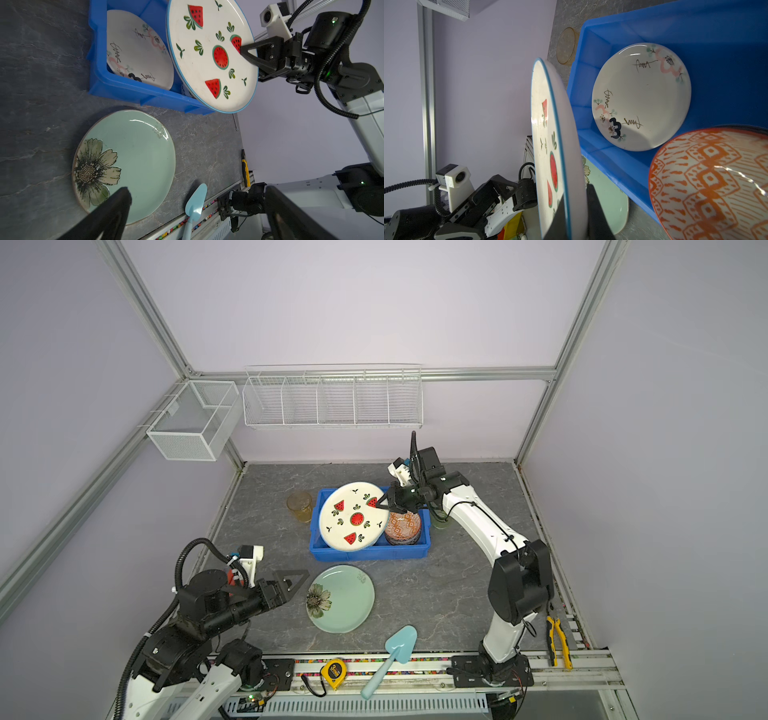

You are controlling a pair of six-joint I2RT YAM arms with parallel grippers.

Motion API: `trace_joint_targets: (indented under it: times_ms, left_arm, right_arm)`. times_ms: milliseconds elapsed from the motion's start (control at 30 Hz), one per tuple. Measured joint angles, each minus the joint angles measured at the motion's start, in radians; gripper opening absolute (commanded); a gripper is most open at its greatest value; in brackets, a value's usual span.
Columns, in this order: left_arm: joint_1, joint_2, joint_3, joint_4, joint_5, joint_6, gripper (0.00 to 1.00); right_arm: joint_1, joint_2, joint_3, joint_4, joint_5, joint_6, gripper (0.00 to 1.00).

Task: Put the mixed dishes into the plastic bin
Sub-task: 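Carry the plate into the bin with the right gripper while the left releases and withdraws, then lower the watermelon plate upright into the bin with the right gripper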

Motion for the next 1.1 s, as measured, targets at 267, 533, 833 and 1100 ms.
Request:
trace_joint_targets:
  times_ms: [267, 533, 833, 1100]
  left_arm:
    - [0.0, -0.077, 0.042, -0.156, -0.032, -0.01, 1.0]
    - [0.0, -0.129, 0.079, -0.245, -0.074, -0.023, 1.0]
    - [0.0, -0.15, 0.09, -0.297, -0.109, -0.041, 1.0]
    - [0.0, -0.15, 0.095, -0.302, -0.119, -0.042, 1.0]
  right_arm:
    - [-0.003, 0.23, 0.261, -0.108, -0.026, -0.106, 0.07]
    - [-0.008, 0.397, 0.489, -0.25, -0.005, -0.202, 0.06]
    - [-0.008, 0.485, 0.573, -0.32, 0.041, -0.256, 0.07]
    - [-0.008, 0.537, 0.603, -0.346, 0.072, -0.278, 0.06]
